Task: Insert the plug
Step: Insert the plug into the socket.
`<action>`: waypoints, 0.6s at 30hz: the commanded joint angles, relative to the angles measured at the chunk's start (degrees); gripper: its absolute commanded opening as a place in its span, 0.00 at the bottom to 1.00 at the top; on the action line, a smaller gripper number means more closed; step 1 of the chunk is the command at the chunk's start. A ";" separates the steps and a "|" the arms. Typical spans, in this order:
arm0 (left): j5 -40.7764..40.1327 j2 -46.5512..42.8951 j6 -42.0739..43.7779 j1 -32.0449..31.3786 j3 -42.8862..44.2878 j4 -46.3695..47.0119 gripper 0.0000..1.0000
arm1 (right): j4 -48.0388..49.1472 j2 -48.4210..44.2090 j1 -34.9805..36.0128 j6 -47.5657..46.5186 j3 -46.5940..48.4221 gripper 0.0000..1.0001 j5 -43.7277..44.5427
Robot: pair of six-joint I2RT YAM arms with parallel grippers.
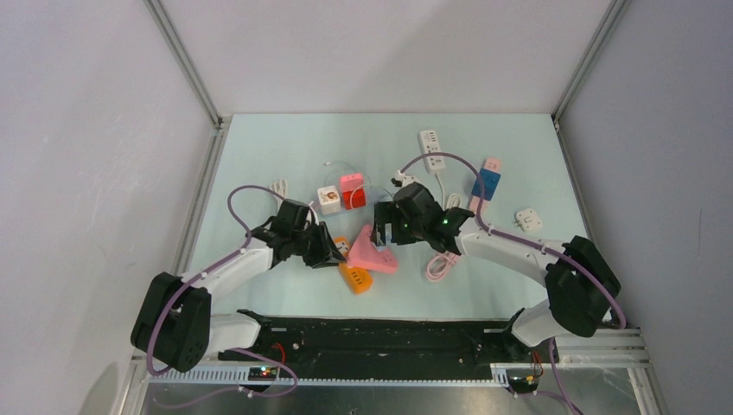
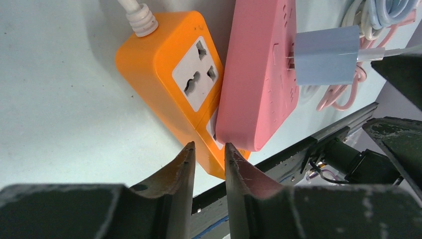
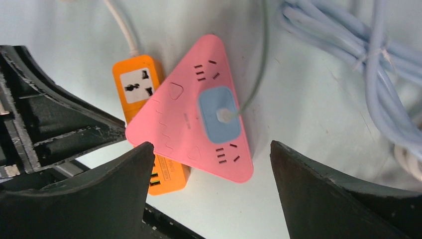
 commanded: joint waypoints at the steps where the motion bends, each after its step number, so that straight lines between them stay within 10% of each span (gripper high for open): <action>1: 0.16 1.42 3.40 -0.23 1.12 1.38 0.28 | -0.83 4.23 -2.56 -8.19 3.85 0.87 -11.48; 18: 0.63 4.33 6.70 -0.09 2.90 0.05 0.25 | 4.09 9.92 -5.21 -9.27 6.35 0.46 -17.29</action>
